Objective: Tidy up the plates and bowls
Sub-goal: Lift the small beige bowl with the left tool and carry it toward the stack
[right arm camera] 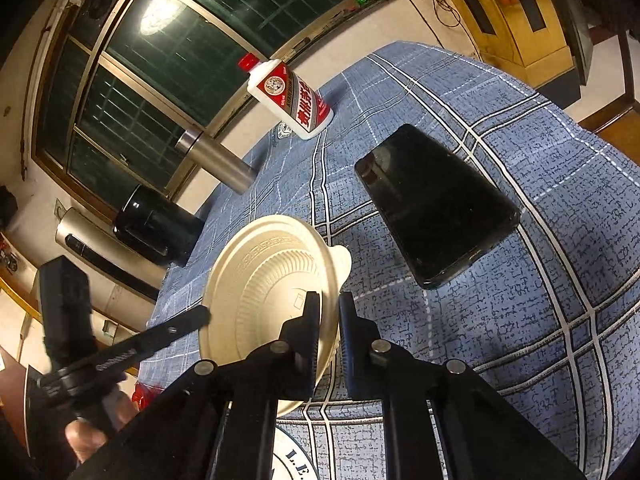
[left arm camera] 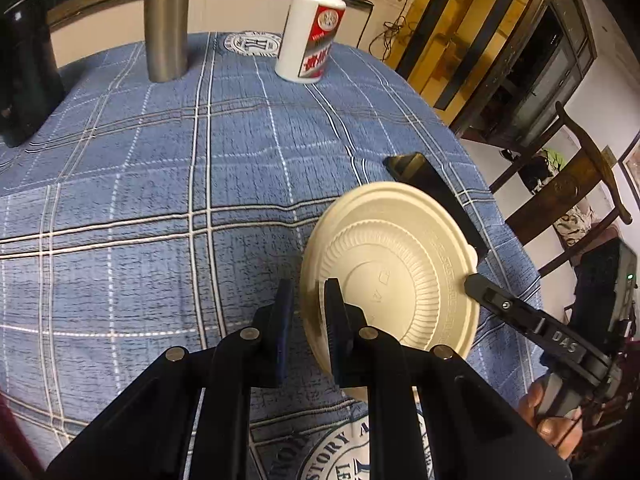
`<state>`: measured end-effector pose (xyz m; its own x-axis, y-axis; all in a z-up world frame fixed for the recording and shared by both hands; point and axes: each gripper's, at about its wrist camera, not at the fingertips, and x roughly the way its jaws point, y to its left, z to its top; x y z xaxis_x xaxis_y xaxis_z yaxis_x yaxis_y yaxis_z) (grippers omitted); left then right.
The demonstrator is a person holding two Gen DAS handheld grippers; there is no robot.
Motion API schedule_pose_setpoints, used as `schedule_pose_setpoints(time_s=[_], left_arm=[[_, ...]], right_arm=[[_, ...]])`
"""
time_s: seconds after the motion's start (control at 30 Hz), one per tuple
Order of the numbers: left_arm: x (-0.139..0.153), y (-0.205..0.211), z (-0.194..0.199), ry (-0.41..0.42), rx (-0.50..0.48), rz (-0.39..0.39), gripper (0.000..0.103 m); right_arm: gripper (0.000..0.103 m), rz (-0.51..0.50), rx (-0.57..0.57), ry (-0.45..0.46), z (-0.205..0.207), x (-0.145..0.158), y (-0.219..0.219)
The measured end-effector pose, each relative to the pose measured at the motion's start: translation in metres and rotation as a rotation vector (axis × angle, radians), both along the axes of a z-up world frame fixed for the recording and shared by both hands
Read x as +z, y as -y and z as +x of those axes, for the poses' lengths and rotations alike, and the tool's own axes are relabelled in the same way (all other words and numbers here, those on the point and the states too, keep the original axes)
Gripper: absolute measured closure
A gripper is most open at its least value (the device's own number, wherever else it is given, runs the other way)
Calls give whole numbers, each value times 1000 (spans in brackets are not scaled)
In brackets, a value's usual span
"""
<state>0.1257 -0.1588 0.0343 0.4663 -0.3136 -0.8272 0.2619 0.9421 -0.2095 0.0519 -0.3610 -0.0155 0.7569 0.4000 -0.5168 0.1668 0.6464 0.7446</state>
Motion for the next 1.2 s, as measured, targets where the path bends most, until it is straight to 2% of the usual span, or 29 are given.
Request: schedule_pose_setpoints(time_s=[0.2, 0.4, 0.6, 0.73, 0.93, 1.03, 1.2], left_arm=[[-8, 1, -4, 19, 2, 22, 93], [2, -12, -25, 77, 25, 49, 93], [13, -43, -61, 100, 67, 82, 93], [18, -74, -98, 108, 81, 112, 92], [13, -116, -161, 104, 101, 97, 90], [8, -128, -175, 108, 122, 102, 90], [1, -132, -176, 137, 145, 131, 90]], right_arm=[[93, -17, 26, 2, 1, 1, -5], [93, -65, 72, 26, -2, 9, -20], [93, -45, 141, 48, -13, 22, -48], [93, -84, 206, 61, -36, 40, -83], [93, -178, 300, 81, -70, 59, -138], [91, -223, 330, 78, -82, 61, -162], [90, -377, 325, 70, -90, 63, -196]])
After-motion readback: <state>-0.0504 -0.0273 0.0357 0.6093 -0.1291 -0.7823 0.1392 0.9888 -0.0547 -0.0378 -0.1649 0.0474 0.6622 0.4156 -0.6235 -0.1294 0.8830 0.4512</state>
